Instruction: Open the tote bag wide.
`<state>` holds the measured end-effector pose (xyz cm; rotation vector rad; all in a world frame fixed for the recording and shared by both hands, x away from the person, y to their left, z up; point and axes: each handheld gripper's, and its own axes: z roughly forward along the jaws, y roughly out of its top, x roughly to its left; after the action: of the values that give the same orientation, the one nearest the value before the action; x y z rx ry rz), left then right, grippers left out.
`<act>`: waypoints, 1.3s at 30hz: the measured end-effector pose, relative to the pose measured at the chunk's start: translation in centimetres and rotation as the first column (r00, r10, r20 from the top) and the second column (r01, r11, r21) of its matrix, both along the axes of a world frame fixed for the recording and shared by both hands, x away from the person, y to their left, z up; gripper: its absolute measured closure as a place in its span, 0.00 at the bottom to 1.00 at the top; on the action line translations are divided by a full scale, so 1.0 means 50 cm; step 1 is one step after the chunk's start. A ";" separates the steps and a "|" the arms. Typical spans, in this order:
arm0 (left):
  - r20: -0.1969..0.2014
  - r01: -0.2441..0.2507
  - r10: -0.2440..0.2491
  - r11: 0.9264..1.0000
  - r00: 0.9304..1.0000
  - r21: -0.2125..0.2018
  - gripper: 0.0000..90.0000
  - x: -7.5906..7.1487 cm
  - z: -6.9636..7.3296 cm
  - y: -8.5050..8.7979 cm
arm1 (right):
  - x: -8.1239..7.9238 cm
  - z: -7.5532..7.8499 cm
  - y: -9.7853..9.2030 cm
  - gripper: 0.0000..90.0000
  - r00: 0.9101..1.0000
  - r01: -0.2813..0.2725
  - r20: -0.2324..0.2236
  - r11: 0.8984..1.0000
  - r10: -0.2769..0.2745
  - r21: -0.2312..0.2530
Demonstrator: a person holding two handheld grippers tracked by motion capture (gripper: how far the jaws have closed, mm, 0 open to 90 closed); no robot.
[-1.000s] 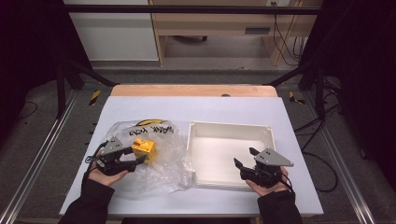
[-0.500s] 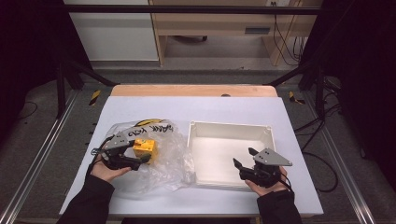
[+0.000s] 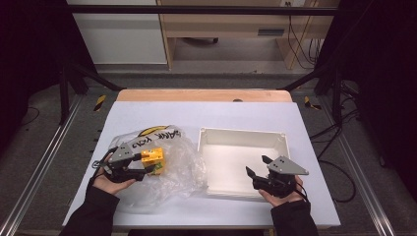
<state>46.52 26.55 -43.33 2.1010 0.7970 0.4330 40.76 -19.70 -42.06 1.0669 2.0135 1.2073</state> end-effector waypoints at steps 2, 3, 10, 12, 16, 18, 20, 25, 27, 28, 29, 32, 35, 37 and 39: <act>0.017 0.014 -0.013 1.000 1.000 -0.021 0.40 0.005 0.004 -0.002 | 0.000 -0.001 0.001 0.37 1.000 0.001 -0.003 1.000 -0.001 0.000; 0.023 0.020 -0.019 0.999 1.000 -0.031 0.38 0.008 0.007 -0.004 | 0.001 -0.001 0.001 0.37 1.000 0.000 -0.002 1.000 0.000 -0.002; 0.048 0.040 -0.038 0.998 0.998 -0.042 0.36 0.014 0.020 -0.018 | 0.001 -0.003 0.002 0.37 1.000 -0.002 -0.004 1.000 0.002 -0.005; 0.045 0.031 -0.029 0.999 0.999 -0.045 0.43 0.008 0.022 -0.013 | 0.001 -0.003 0.001 0.37 1.000 0.000 -0.007 1.000 0.000 -0.003; 0.039 0.019 -0.018 0.999 0.999 -0.033 0.54 -0.005 0.025 -0.014 | 0.001 -0.003 0.001 0.37 1.000 -0.001 -0.003 1.000 0.001 -0.006; 0.039 0.008 -0.007 1.000 0.999 -0.023 0.54 -0.009 0.027 -0.018 | 0.001 -0.002 0.001 0.37 1.000 -0.001 -0.003 1.000 0.001 -0.005; 0.041 0.004 -0.003 1.000 0.999 -0.017 0.54 -0.010 0.028 -0.021 | 0.001 -0.002 0.001 0.37 1.000 0.000 -0.004 1.000 0.000 -0.005; 0.061 0.002 0.000 1.000 0.998 -0.025 0.47 -0.001 0.029 -0.024 | 0.002 -0.003 0.001 0.37 1.000 0.001 -0.007 1.000 -0.001 -0.004; 0.059 0.009 -0.008 1.000 0.998 -0.027 0.47 0.006 0.030 -0.028 | 0.002 -0.003 0.002 0.37 1.000 -0.001 -0.007 1.000 0.000 -0.006; 0.057 0.015 -0.013 1.000 0.998 -0.026 0.47 0.008 0.029 -0.030 | 0.002 -0.004 0.002 0.37 1.000 -0.002 -0.007 1.000 0.002 -0.007; 0.058 0.018 -0.017 1.000 0.998 -0.025 0.47 0.011 0.028 -0.033 | 0.003 -0.004 0.003 0.37 1.000 -0.001 -0.006 1.000 0.001 -0.008; 0.056 0.029 -0.027 0.999 0.998 -0.026 0.48 0.019 0.027 -0.041 | 0.003 -0.004 0.003 0.37 1.000 -0.001 -0.008 1.000 0.001 -0.007; 0.051 0.039 -0.038 0.999 0.998 -0.021 0.53 0.024 0.026 -0.048 | 0.003 -0.004 0.002 0.37 1.000 -0.002 -0.007 1.000 0.002 -0.008; 0.045 0.039 -0.038 0.999 0.998 -0.018 0.54 0.024 0.027 -0.048 | 0.002 -0.004 0.002 0.37 1.000 0.000 -0.009 1.000 0.000 -0.004; 0.044 0.032 -0.031 0.999 0.999 -0.019 0.54 0.023 0.026 -0.048 | 0.003 -0.004 0.001 0.37 1.000 0.001 -0.010 1.000 -0.001 -0.004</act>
<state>47.68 24.14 -42.05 2.0758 0.7392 0.4511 40.90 -19.64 -42.26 1.0735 2.0216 1.1998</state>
